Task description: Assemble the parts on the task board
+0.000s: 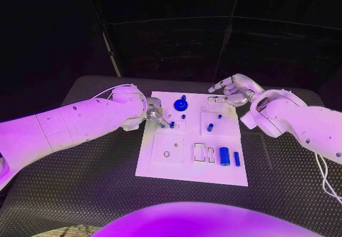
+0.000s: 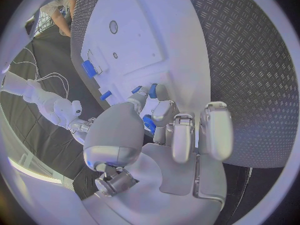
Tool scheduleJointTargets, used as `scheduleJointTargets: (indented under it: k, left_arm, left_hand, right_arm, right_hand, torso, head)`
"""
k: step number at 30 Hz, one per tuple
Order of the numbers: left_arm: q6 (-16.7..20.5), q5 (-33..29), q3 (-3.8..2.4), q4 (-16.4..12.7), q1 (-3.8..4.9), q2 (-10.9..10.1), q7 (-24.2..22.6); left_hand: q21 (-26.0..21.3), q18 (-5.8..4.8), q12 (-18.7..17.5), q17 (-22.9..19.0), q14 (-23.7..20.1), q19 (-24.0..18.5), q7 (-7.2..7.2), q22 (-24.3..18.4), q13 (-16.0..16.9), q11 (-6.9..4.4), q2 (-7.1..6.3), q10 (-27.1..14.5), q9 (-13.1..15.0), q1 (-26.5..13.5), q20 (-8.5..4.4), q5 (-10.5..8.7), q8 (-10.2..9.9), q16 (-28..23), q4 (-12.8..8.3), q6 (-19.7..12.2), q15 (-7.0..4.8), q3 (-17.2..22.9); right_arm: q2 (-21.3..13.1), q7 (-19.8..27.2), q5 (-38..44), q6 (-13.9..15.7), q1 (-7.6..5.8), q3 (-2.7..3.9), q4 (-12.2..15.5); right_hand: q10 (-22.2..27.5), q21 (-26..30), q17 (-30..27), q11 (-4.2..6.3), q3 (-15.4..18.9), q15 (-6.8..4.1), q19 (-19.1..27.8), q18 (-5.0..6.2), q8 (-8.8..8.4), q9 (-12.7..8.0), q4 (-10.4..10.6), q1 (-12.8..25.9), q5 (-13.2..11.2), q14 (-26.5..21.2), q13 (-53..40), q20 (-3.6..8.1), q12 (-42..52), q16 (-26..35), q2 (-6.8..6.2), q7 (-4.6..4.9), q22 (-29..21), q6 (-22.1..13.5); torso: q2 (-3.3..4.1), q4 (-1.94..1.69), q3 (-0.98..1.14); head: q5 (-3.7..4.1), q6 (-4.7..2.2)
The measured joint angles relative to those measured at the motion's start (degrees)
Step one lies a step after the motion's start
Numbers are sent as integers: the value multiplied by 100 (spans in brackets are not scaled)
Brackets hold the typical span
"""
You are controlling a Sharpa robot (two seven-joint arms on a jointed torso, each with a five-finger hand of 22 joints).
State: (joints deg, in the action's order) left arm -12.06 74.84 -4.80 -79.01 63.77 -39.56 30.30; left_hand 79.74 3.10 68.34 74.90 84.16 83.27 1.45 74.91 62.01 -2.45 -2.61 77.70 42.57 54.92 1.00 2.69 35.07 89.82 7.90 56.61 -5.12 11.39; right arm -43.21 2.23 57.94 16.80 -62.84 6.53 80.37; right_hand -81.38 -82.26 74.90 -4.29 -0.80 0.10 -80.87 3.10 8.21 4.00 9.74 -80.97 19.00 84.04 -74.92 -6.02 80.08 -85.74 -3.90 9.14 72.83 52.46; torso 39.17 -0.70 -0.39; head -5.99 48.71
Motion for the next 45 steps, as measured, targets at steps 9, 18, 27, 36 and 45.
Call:
scheduleJointTargets:
  k: [9, 18, 27, 36, 45]
  left_arm:
    - [65, 2, 0, -19, -4, -16, 6]
    - [86, -1, -37, -59, -12, -84, 6]
    - [183, -71, -321, -255, -15, -226, 3]
    - [404, -357, -508, -399, 9, -392, -52]
    - [1458, -878, -114, 121, 64, -30, -1143]
  left_hand:
    - [0, 0, 0, 0, 0, 0, 0, 0, 0, 0, 0, 0, -1, 0, 0, 0, 0, 0, 0, 0, 0, 0]
    - [-21, 0, 0, 0, 0, 0, -23, 0, -38, 0, 0, 0, 6, 0, 0, 0, 0, 0, 9, -23, 0, -56]
    - [-238, -1, -162, 0, 0, -67, 61, 0, -240, 53, 84, -174, -18, 84, 25, 0, -83, 0, 97, -249, 0, -287]
    - [-1892, 374, -1550, 0, -19, -1101, 328, -1100, -1766, 299, 239, -1460, -282, 460, 186, -1, -513, -828, 178, -783, 209, -628]
    - [-4630, 623, -3268, -2456, -2368, -2849, 710, -3091, -3059, 723, 345, -2773, -1077, 2364, 558, 40, -1233, -4773, -646, -1044, 652, -58]
  right_arm:
    - [16, 6, 0, -10, 1, 0, -15]
    - [21, 9, 1, -19, 3, 0, -28]
    - [29, 11, 1, -33, 5, -1, -47]
    - [42, 11, 1, -44, 8, -1, -84]
    - [88, 15, 1, -45, 9, -1, -116]
  right_hand:
    - [0, 0, 0, 0, 0, 0, 0, 0, 0, 0, 0, 0, 0, 0, 0, 0, 0, 0, 0, 0, 0, 0]
    - [0, 0, 4, 0, 0, 0, 0, 0, 0, 0, 0, 0, 0, 0, 0, 0, 0, 0, 0, 0, 1, 0]
    - [0, 0, 4, 0, 0, 0, 0, 0, 0, 0, 0, 23, 0, 0, 0, 0, 0, 0, -23, 0, 1, 0]
    - [0, 0, 3, 0, 0, 0, 0, 0, 0, 0, 0, 47, 0, 0, 0, 0, 0, 0, 2, 0, -7, 0]
    - [0, 2, 2, 0, 0, 0, 20, 0, 0, -5, 0, 47, 0, 0, 0, 20, -23, 26, 1, 0, -38, 0]
  torso:
    - [-2, -2, 2]
    - [0, -2, 2]
    - [2, -2, -2]
    - [-4, -1, 0]
    - [1, 4, 7]
  head:
    - [0, -8]
    - [14, -9]
    - [32, -5]
    - [44, -20]
    - [65, -109]
